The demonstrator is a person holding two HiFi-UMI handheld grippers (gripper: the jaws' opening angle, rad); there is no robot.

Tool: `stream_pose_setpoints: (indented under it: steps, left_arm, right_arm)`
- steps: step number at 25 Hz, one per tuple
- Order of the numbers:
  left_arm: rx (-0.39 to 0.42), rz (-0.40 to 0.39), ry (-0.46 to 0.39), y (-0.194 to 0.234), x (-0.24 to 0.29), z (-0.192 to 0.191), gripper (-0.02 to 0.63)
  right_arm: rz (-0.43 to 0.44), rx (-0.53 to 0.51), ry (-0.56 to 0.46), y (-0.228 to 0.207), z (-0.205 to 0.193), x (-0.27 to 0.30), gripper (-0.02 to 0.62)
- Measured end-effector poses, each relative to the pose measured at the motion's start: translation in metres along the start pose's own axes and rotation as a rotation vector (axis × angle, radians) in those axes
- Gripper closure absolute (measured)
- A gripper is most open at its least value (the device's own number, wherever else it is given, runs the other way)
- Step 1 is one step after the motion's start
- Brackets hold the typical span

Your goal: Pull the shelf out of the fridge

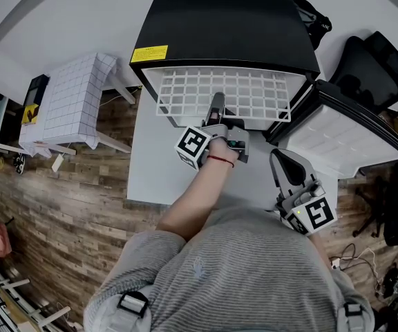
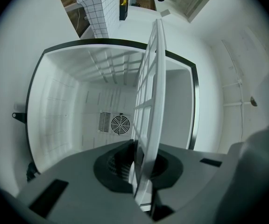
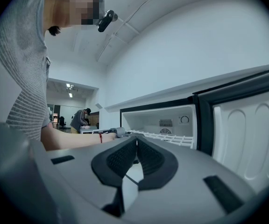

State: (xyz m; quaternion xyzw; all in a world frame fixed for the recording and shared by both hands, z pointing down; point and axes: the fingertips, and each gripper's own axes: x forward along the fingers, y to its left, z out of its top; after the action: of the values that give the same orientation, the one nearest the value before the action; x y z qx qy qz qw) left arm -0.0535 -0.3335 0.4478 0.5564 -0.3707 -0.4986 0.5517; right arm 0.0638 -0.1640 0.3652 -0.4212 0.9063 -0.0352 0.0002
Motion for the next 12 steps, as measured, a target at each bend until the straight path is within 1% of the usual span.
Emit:
stream_pose_setpoints:
  steps: [12]
  left_arm:
    - [-0.002, 0.001, -0.002, -0.001, -0.011, -0.002, 0.572]
  right_arm:
    - [0.000, -0.006, -0.005, 0.002, 0.001, -0.001, 0.581]
